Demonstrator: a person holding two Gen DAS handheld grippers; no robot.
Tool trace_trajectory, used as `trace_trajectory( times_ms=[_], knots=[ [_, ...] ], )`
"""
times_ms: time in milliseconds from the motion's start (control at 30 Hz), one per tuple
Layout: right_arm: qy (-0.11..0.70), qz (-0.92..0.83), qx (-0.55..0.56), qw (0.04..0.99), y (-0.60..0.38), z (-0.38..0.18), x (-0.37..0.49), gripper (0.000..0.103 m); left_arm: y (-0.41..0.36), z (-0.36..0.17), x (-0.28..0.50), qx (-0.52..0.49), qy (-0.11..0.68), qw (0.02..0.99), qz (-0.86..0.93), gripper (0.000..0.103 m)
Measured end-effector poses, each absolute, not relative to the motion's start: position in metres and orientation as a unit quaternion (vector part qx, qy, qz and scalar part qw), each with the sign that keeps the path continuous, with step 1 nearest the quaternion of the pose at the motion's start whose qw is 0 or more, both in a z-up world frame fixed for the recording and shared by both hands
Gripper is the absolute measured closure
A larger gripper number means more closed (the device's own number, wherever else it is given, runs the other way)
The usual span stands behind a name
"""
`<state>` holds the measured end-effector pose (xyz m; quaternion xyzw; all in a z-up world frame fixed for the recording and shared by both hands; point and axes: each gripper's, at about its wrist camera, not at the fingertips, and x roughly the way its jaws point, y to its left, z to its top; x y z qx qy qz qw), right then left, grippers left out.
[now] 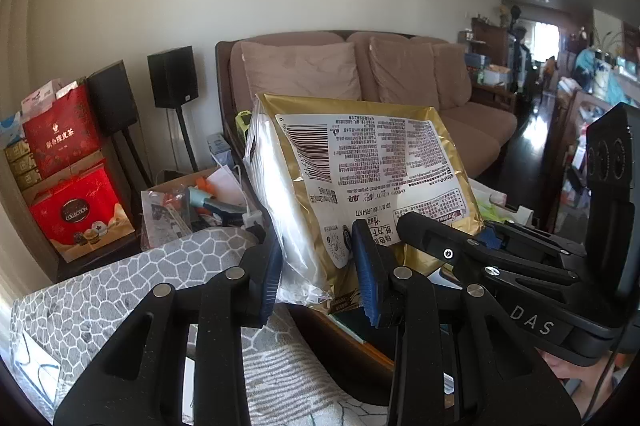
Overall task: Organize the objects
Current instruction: 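Carry the gold package with both tools over the cardboard box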
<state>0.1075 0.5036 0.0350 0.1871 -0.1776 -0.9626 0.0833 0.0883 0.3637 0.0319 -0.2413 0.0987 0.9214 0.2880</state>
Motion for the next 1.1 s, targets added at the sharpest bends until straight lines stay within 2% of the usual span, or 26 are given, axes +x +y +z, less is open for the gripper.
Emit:
trace_trajectory(
  times_ms=[1100],
  knots=[
    [-0.215, -0.960, 0.174, 0.037, 0.551, 0.033, 0.112, 0.070, 0.415, 0.032, 0.086, -0.223, 0.123, 0.325, 0.911, 0.072]
  ],
)
